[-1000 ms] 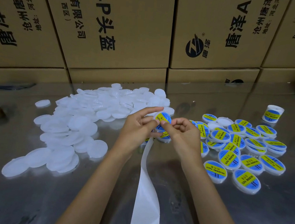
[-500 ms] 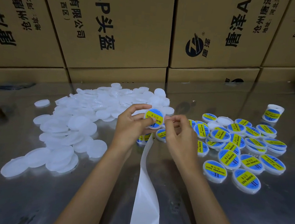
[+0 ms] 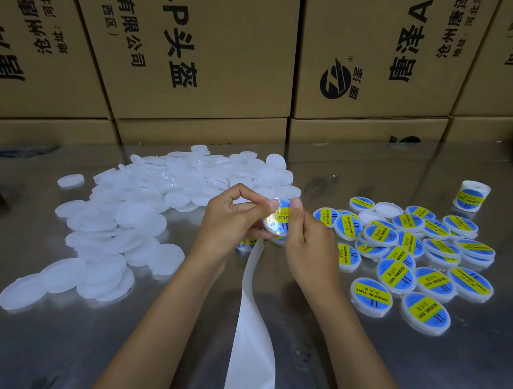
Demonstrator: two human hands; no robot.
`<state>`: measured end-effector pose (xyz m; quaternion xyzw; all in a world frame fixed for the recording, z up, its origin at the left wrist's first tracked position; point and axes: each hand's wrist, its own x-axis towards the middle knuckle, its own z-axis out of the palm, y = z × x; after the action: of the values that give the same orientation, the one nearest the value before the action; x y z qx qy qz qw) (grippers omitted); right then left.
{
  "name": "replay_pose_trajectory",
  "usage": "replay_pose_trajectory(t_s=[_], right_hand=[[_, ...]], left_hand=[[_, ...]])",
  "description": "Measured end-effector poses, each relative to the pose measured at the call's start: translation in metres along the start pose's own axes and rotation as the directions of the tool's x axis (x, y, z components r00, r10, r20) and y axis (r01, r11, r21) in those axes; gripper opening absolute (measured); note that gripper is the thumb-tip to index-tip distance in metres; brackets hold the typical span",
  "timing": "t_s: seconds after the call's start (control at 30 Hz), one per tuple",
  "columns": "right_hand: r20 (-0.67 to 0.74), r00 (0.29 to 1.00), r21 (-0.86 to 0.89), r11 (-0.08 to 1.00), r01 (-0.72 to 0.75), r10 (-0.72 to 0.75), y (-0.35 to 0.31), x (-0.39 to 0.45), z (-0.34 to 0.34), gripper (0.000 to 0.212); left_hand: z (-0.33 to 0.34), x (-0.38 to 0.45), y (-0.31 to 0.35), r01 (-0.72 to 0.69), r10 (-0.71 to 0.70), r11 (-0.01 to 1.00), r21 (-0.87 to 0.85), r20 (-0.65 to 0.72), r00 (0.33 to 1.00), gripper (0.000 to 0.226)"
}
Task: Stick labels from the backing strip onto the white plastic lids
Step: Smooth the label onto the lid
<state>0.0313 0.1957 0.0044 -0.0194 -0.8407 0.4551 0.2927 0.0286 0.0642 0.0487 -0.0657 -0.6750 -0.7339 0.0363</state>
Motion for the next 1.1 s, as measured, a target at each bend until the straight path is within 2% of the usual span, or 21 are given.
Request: replay_pose_trajectory(t_s=[0.07, 0.13, 0.2, 0.27, 0.33, 0.4, 0.47, 0.57, 0.67, 0.8, 0.97, 1.1], right_hand=[[-0.019, 1.000, 0.038, 0.999, -0.020, 0.021, 0.001, 0.001, 0.000, 0.058], [-0.004, 0.999, 0.093, 0.995, -0.032, 0.033, 0.002, 0.002, -0.001, 0.058], [0.019, 0.999, 0.158, 0.987, -0.041, 0.039, 0.001, 0.003, 0.000, 0.056], [0.047, 0.996, 0.242, 0.967, -0.086, 0.077, 0.000, 0.004, 0.001, 0.058], [0.119, 0.986, 0.306, 0.940, -0.148, 0.116, -0.002, 0.004, 0.001, 0.062], [0.207, 0.975, 0.313, 0.939, -0.145, 0.082, -0.002, 0.003, 0.002, 0.063], [0.253, 0.967, 0.256, 0.963, -0.084, 0.017, -0.002, -0.001, 0.003, 0.063], [0.238, 0.970, 0.068, 0.997, 0.033, -0.049, 0.000, -0.005, 0.005, 0.057], [0.170, 0.982, 0.010, 0.997, 0.077, -0.078, 0.002, -0.006, 0.005, 0.057], [0.069, 0.997, 0.025, 0.999, 0.037, -0.039, -0.002, -0.004, 0.004, 0.055], [0.047, 0.997, 0.119, 0.991, -0.059, 0.054, -0.002, -0.002, 0.003, 0.058], [0.135, 0.986, 0.324, 0.937, -0.134, 0.094, -0.008, 0.001, 0.002, 0.056]], left_hand=[[-0.004, 0.000, 0.002, 0.025, -0.031, 0.998, 0.053, 0.118, 0.993, 0.023], [-0.009, 0.001, 0.002, 0.019, -0.045, 0.994, 0.108, 0.239, 0.970, 0.039], [-0.010, 0.000, 0.002, -0.026, -0.020, 0.987, 0.160, 0.283, 0.959, 0.043], [-0.008, -0.001, 0.003, -0.048, 0.011, 0.986, 0.158, 0.223, 0.975, 0.035], [-0.006, 0.000, 0.001, -0.028, 0.017, 0.994, 0.109, 0.101, 0.995, 0.027], [-0.007, 0.001, 0.000, -0.019, 0.019, 0.998, 0.063, -0.006, 1.000, 0.025], [-0.008, 0.002, -0.001, -0.027, 0.029, 0.999, 0.030, -0.068, 0.997, 0.024], [-0.008, 0.003, 0.000, -0.045, 0.047, 0.999, 0.020, -0.125, 0.991, 0.024], [-0.008, 0.004, 0.000, -0.054, 0.058, 0.998, 0.036, -0.116, 0.992, 0.022], [-0.008, 0.004, 0.000, -0.079, 0.077, 0.995, 0.063, 0.025, 0.997, 0.012], [-0.005, 0.002, -0.001, -0.111, 0.083, 0.987, 0.119, 0.220, 0.972, 0.053], [-0.004, 0.001, -0.001, -0.090, 0.083, 0.994, 0.068, 0.104, 0.991, 0.044]])
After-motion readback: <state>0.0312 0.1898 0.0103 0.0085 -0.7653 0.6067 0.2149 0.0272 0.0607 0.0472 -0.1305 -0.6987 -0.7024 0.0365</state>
